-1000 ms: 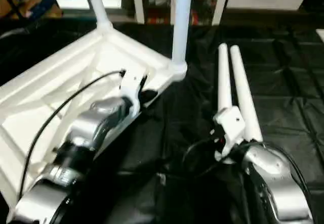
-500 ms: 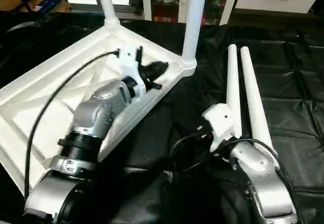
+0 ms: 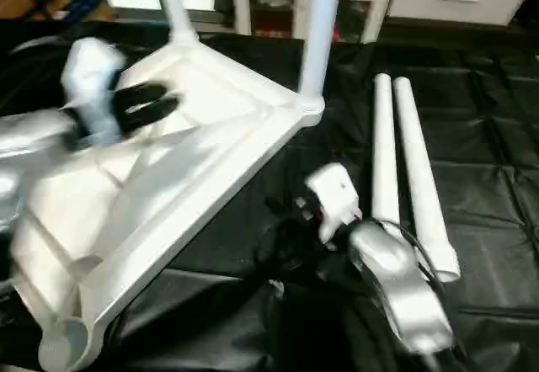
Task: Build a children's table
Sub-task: Rotate table base
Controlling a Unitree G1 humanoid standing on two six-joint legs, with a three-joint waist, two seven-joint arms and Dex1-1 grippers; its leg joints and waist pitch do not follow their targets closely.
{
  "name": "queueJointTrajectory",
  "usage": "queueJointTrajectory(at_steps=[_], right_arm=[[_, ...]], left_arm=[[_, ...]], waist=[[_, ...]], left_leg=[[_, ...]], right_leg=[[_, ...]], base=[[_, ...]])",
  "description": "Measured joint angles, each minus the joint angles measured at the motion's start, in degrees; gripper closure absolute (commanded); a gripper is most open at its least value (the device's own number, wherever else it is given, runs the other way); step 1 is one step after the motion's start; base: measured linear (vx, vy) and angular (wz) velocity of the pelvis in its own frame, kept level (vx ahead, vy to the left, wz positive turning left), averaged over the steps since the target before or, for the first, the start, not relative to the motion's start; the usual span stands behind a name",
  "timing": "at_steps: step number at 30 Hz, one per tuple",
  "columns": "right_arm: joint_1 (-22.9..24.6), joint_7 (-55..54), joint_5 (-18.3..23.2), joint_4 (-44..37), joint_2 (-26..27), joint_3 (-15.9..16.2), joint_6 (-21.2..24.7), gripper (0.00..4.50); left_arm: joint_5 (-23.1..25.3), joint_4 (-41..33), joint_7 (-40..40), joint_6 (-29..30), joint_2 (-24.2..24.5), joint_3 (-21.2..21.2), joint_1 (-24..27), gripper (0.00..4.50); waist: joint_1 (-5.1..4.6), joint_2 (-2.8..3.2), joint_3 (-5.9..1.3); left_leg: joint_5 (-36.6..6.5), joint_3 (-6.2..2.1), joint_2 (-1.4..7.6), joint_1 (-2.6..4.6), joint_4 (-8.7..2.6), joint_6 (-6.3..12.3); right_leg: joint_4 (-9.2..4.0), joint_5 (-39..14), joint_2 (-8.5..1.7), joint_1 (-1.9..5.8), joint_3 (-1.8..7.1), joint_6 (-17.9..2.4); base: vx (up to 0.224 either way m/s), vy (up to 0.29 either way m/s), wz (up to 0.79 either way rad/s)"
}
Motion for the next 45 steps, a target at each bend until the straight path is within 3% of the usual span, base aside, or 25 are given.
queueJointTrajectory(at_steps=[6,14,18,22,27,30,38,45], right_arm=[[-4.42,-0.96,-1.17,4.43,0.67,0.19,-0.02,0.16],[-10.55,-0.69,-5.3,13.52,0.28,2.88,-2.31,0.16],[-12.96,-0.68,-6.14,16.75,1.11,3.88,-3.45,0.16],[-14.23,-0.68,-6.25,19.44,1.85,3.97,-4.64,0.16],[-15.02,-0.76,-6.47,20.85,3.04,4.1,-6.16,0.16],[-15.13,-0.88,-6.74,21.86,3.3,3.99,-6.83,0.16],[-16.02,-1.55,-7.25,25.62,4.49,3.27,-7.97,0.16],[-18.87,-1.51,-7.27,29.87,5.41,2.71,-8.45,0.16]], left_arm=[[-1.14,-1.4,-4.57,2.89,9.72,4.66,7.97,2.95],[-0.2,2.33,-11.59,4.36,24.68,15.97,18.02,2.95],[1.51,3.57,-14.63,4.02,28.91,18.25,25.94,2.95],[3.24,3.79,-16.38,4.24,29.96,18.26,34.07,2.95],[6.17,3.49,-15.38,3.96,30.04,11.96,38.64,2.95],[7.36,3.24,-14.68,3.14,29.6,9.69,38.23,2.95],[6.23,-5.42,-12.31,6.25,21.24,2.19,31.93,2.95],[4.76,-9.33,-10.68,7.93,16.14,-0.11,30.61,2.95]], waist=[[0.5,-1.55,-0.02],[-0.24,-2.23,0.0],[-0.18,-2.5,-0.01],[-0.12,-2.74,0.0],[0.47,-2.77,0.03],[0.53,-2.79,0.03],[1.21,-2.63,0.13],[1.0,-2.6,0.12]], left_leg=[[0.19,0.16,0.0,0.05,-0.02,-0.33],[0.18,0.15,0.01,0.38,-0.22,-0.9],[0.21,0.14,0.05,0.44,-0.24,-0.98],[0.21,0.15,0.07,0.45,-0.24,-0.99],[0.23,0.15,0.07,0.46,-0.23,-1.02],[0.25,0.14,0.06,0.54,-0.23,-1.05],[0.38,0.13,0.05,0.6,-0.23,-1.24],[0.41,0.12,0.05,0.64,-0.22,-1.28]], right_leg=[[0.13,0.02,-0.03,0.08,0.15,-0.03],[0.42,0.01,0.01,0.09,0.18,-0.01],[0.51,-0.01,0.03,0.09,0.18,0.01],[0.51,-0.01,0.05,0.1,0.19,0.01],[0.55,0.0,0.05,0.1,0.2,0.0],[0.6,0.01,0.05,0.13,0.22,0.0],[0.75,0.08,0.04,0.16,0.25,-0.12],[0.82,0.11,0.06,0.17,0.28,-0.16]], base=[[0.0,0.0,0.0],[0.0,0.0,0.0],[0.0,0.0,0.0],[0.0,0.0,0.0],[0.0,0.0,0.0],[0.0,0.0,0.0],[0.0,0.0,0.0],[0.0,0.0,0.0]])
